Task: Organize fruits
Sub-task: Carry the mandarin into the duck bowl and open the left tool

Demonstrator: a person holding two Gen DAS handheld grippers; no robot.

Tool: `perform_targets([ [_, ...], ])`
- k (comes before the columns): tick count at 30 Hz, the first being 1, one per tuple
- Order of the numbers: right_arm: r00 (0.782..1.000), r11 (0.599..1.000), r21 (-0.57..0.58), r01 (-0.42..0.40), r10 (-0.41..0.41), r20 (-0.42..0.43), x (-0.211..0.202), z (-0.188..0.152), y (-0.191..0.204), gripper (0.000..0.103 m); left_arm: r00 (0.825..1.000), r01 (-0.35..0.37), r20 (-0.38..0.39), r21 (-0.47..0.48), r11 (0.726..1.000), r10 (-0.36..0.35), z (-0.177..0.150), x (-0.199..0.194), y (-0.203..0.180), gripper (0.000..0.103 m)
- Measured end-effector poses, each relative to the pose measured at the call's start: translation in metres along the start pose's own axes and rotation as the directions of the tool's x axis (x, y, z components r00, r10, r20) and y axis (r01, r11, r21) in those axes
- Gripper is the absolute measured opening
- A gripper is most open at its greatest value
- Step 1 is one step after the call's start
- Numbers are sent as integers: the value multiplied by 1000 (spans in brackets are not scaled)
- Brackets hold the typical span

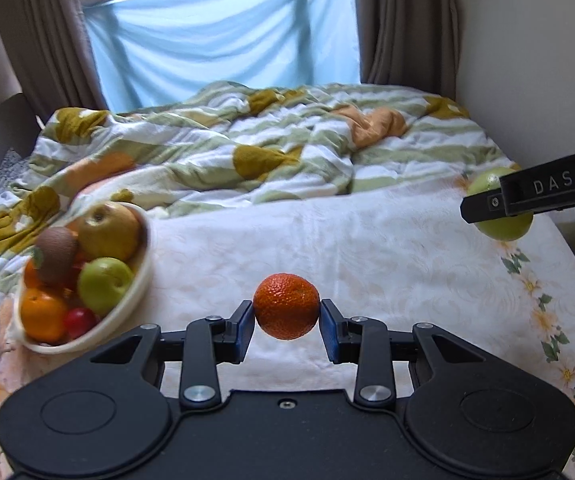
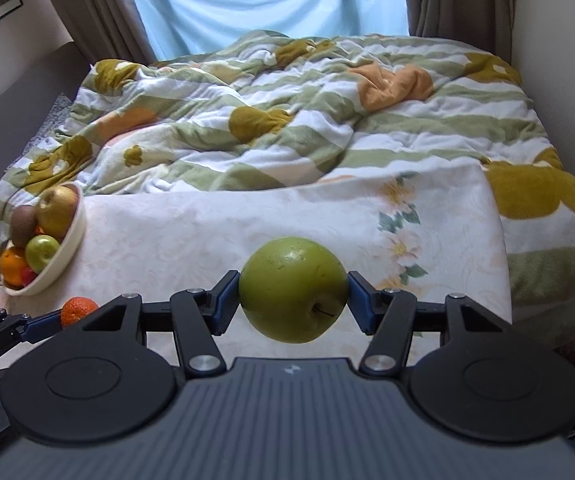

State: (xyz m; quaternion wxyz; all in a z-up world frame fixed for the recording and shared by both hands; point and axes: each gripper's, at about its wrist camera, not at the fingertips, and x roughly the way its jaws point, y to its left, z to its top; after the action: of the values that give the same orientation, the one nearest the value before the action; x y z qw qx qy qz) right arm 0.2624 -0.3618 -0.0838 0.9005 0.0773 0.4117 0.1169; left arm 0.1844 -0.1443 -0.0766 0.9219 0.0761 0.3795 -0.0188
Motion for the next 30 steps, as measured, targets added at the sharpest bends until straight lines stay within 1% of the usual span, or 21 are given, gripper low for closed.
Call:
perform_targets([
  [9, 997, 998, -47, -30, 33, 65, -38, 14, 66, 72, 997, -20, 72, -88, 996, 26, 3, -48, 57, 39],
  [15, 995, 996, -78, -52, 59, 86, -52, 18, 121, 72, 995, -22, 99, -114, 993, 33, 6, -68, 102, 39],
  [22, 993, 993, -92, -67, 76, 94, -49, 24, 185, 72, 993, -28, 109, -137, 990, 43, 10, -70, 163, 39],
  [30, 994, 994, -85, -66, 72, 80, -25, 28, 243, 72, 996, -14, 90, -147, 989, 28, 11, -48, 225, 39],
])
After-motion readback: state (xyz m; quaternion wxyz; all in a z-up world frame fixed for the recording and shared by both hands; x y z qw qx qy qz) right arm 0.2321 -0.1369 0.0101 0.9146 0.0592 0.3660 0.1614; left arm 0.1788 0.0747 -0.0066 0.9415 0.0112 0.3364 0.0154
